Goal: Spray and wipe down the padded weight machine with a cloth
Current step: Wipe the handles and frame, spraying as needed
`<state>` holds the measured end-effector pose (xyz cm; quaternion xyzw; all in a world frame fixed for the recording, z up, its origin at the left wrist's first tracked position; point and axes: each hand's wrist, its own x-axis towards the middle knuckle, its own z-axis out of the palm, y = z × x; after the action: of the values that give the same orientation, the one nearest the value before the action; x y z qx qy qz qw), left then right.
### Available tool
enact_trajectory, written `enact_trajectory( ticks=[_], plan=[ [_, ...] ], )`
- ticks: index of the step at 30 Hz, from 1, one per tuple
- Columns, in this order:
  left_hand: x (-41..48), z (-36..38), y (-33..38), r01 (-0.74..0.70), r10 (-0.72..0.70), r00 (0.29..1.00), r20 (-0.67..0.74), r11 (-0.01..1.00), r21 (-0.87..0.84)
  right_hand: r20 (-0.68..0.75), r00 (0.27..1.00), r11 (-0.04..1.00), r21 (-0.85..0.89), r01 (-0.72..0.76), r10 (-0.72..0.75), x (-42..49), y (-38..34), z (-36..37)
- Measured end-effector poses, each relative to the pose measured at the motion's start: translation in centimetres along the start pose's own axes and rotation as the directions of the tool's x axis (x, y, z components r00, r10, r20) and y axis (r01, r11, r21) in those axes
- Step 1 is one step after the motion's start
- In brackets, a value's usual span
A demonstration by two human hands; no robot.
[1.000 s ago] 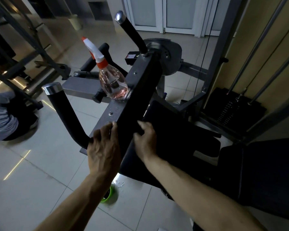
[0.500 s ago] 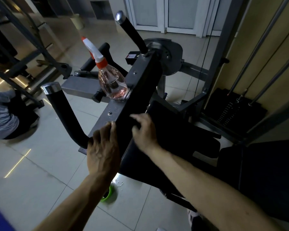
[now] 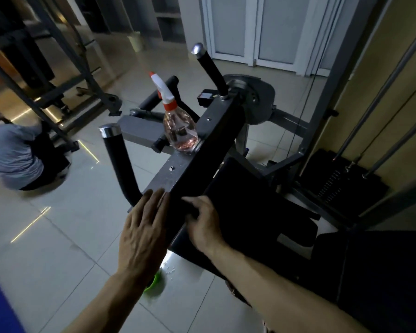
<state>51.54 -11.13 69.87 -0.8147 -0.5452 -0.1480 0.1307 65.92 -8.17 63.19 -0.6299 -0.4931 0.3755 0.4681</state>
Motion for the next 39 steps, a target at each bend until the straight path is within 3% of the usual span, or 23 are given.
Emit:
enact_trajectory(
  ticks=[3,5,8,10,12,14,18,21,25,29,33,35,39],
  plan=[
    [-2.4,-1.6,-0.7,0.243,-0.254,0.965,-0.068,0.959,-0.145,-0.18,0.958,0.964,0.187,-0.191,0.225,5.9,-0.9,-2.3],
    [-2.8,-2.0,-0.6,0.43,-0.448,0.894,-0.015,0.867,-0.252,-0.249,0.906,0.92,0.283,-0.27,0.342,8.1,-0.9,-2.8],
    [-1.9,-1.1,-0.9,0.623,-0.602,0.775,0.194,0.674,-0.398,-0.199,0.945,0.949,0.231,-0.213,0.261,4.1,-2.1,-0.8],
    [-1.4,-0.1,-1.0,0.624,-0.573,0.777,0.262,0.639,-0.45,-0.099,0.976,0.964,0.199,-0.174,0.196,-0.7,-1.4,1.2],
    [-1.0,0.3,-1.1,0.605,-0.568,0.787,0.243,0.632,-0.483,0.022,0.985,0.967,0.187,-0.172,0.171,-4.6,-1.2,2.1],
    [-1.0,0.6,-1.5,0.598,-0.58,0.787,0.209,0.634,-0.49,0.051,0.985,0.959,0.227,-0.173,0.165,-5.0,-1.1,1.8],
    [-0.8,0.8,-1.9,0.61,-0.581,0.782,0.225,0.641,-0.466,-0.201,0.925,0.927,0.264,-0.267,0.324,4.2,-2.1,0.4],
    [-0.7,0.8,-1.7,0.604,-0.579,0.786,0.219,0.641,-0.473,-0.288,0.857,0.876,0.367,-0.313,0.427,7.8,-2.5,-0.1],
    [-0.8,1.0,-1.7,0.579,-0.563,0.804,0.193,0.665,-0.473,-0.258,0.872,0.886,0.329,-0.327,0.417,0.4,-2.5,2.1],
    [-1.2,1.0,-1.5,0.562,-0.559,0.811,0.173,0.663,-0.495,-0.021,0.899,0.814,0.434,-0.386,0.437,-7.9,-2.7,3.3],
    [-1.3,1.3,-1.8,0.542,-0.537,0.825,0.175,0.663,-0.516,-0.179,0.82,0.791,0.435,-0.43,0.544,0.0,-1.2,1.7],
    [-1.5,1.6,-2.0,0.539,-0.527,0.83,0.184,0.67,-0.511,-0.177,0.775,0.733,0.502,-0.458,0.606,4.3,-0.7,0.6],
    [-1.6,1.8,-2.0,0.527,-0.524,0.835,0.17,0.672,-0.52,-0.275,0.743,0.768,0.436,-0.469,0.61,2.3,-0.9,1.9]
  ],
)
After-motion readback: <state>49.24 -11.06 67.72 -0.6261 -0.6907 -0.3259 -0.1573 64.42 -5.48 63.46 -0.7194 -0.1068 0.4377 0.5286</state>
